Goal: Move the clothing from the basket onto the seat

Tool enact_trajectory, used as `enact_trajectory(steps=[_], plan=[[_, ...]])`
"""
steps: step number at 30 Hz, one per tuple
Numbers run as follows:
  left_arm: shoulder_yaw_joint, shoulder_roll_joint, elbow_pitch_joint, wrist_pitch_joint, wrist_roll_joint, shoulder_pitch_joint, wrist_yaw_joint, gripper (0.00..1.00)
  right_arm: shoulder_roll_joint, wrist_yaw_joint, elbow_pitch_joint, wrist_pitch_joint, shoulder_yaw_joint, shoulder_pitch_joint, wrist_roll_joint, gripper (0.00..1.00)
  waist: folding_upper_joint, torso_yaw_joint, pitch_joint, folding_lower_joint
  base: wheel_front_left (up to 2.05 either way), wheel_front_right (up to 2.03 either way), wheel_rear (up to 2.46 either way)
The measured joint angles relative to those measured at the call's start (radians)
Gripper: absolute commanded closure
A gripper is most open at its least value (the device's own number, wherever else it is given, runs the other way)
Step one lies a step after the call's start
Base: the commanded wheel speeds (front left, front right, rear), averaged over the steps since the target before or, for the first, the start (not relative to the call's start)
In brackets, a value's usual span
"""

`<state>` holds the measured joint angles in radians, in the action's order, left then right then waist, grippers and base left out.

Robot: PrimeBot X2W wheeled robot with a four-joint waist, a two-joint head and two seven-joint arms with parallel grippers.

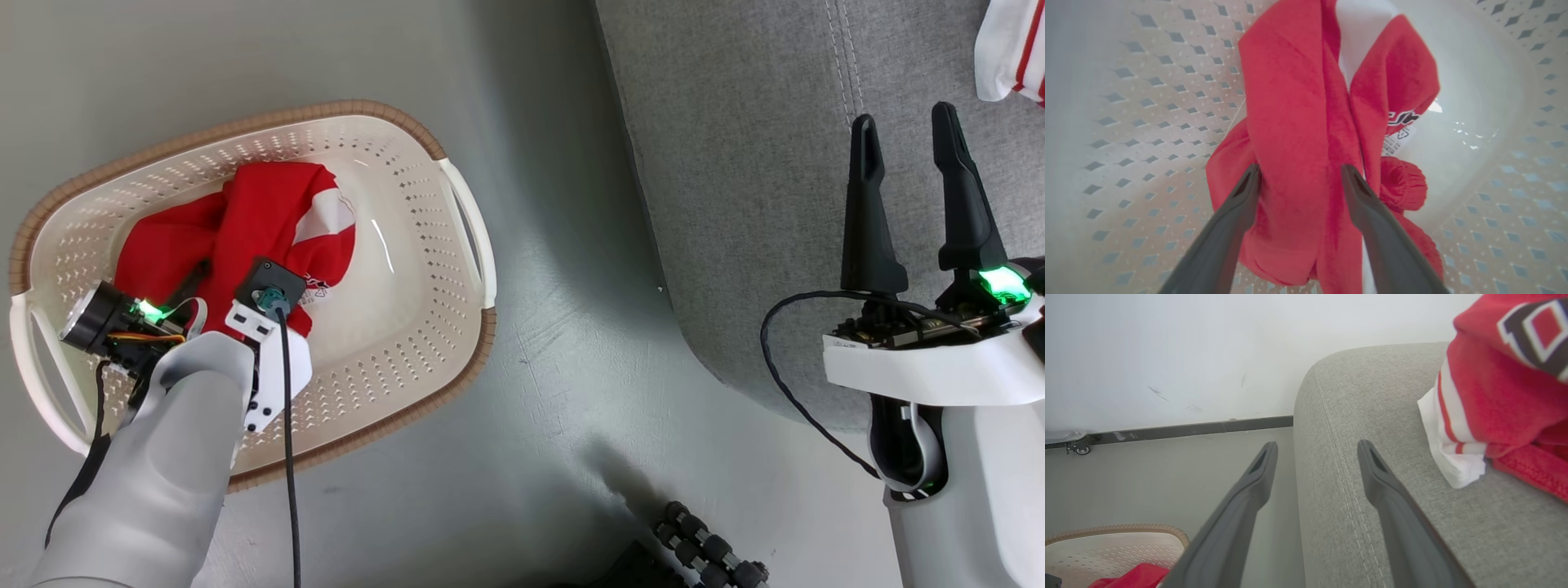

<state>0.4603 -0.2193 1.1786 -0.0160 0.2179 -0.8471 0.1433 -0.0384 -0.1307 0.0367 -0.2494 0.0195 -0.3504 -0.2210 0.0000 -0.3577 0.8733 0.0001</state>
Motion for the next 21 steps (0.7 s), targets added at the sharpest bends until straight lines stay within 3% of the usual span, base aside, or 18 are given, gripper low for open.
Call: enact_trajectory(steps=[12, 14, 15, 16, 18, 21], plan=[[0.021, 0.034, 0.037, 0.052, 0.01, -0.02, 0.007, 0.02, 0.0, 0.0, 0.0, 0.0, -0.002, -0.001, -0.01, 0.0, 0.0, -0.014, 0.014, 0.0, 0.0, 0.0, 0.0], [0.027, 0.051, 0.037, 0.052, 0.014, -0.02, 0.007, 0.51, 0.0, 0.0, 0.0, 0.0, 0.002, -0.001, -0.01, 0.0, 0.0, -0.013, 0.014, 0.0, 0.0, 0.0, 0.0], [0.029, 0.056, 0.037, 0.052, 0.014, -0.02, 0.007, 0.63, 0.0, 0.0, 0.0, 0.0, 0.003, -0.001, -0.01, 0.0, 0.0, -0.013, 0.013, 0.0, 0.0, 0.0, 0.0], [0.029, 0.058, 0.037, 0.051, 0.014, -0.02, 0.007, 0.81, 0.0, 0.0, 0.0, 0.0, 0.003, -0.001, -0.01, 0.0, 0.0, -0.012, 0.012, 0.0, 0.0, 0.0, 0.0], [0.028, 0.052, 0.037, 0.042, 0.013, -0.02, 0.005, 1.0, 0.0, 0.0, 0.001, 0.0, 0.003, -0.001, -0.01, 0.0, 0.0, -0.011, 0.011, -0.0001, 0.0, 0.0, 0.0], [0.027, 0.038, 0.037, 0.028, 0.012, -0.02, 0.0, 1.0, 0.0, 0.0, 0.0, 0.0, 0.003, -0.004, -0.01, 0.0, 0.0, -0.008, 0.008, 0.0, 0.0, 0.0, 0.0]])
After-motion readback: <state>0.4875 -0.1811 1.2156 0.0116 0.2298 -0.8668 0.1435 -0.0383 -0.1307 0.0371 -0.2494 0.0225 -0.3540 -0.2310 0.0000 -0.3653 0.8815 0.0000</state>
